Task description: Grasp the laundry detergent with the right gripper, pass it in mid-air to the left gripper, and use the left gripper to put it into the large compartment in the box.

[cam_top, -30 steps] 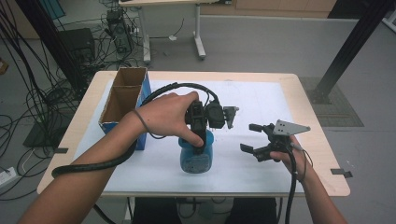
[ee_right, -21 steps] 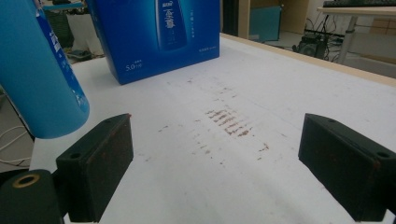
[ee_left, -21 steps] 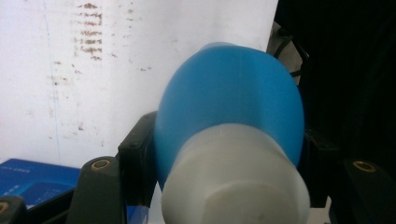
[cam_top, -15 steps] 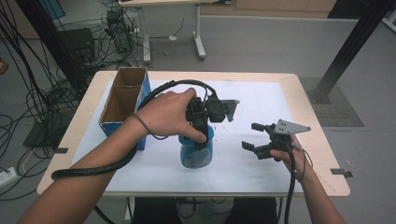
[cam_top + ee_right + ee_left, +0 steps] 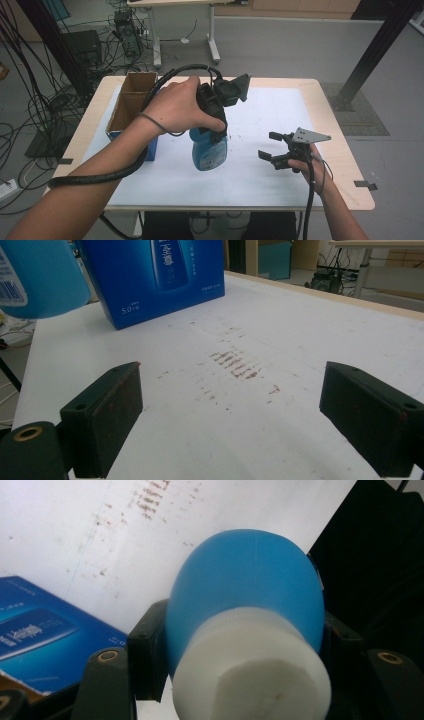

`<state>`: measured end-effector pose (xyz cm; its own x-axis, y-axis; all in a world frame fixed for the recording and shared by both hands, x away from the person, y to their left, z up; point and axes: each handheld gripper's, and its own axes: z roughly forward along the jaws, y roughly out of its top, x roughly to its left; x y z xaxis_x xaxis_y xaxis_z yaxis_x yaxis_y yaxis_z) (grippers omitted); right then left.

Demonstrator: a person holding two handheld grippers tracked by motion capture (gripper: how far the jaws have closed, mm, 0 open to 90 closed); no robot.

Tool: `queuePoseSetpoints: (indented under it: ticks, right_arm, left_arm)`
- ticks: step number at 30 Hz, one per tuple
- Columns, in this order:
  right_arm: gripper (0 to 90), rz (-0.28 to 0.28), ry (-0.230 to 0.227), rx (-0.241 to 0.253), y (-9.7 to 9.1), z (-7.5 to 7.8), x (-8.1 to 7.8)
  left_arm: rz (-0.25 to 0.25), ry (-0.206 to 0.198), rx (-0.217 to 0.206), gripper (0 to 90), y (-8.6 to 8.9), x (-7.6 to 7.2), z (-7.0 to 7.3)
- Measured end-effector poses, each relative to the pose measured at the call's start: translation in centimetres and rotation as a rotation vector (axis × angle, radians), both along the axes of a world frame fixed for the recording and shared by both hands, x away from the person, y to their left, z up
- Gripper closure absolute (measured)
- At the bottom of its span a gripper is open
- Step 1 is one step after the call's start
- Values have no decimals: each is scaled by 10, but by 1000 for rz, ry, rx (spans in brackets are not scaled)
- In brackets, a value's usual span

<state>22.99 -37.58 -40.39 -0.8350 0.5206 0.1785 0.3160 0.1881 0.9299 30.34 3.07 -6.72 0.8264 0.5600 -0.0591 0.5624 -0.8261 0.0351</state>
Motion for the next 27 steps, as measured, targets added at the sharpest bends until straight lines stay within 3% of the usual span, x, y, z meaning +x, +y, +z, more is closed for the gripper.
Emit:
queuePoseSetpoints:
  ticks: [5, 11, 21, 27]
  right_arm:
    - [94, 0, -4, 4, 0, 1, 1]
    - [94, -7, -9, 4, 2, 3, 0]
    - [91, 4, -4, -3, 7, 2, 3]
    - [92, 11, -3, -6, 8, 4, 4]
  left_arm:
    - [47, 13, 5, 373, 1, 7, 7]
    - [138, 32, 8, 373, 6, 21, 18]
    - [206, 20, -12, 373, 19, 31, 39]
    - [251, 14, -2, 373, 23, 36, 54]
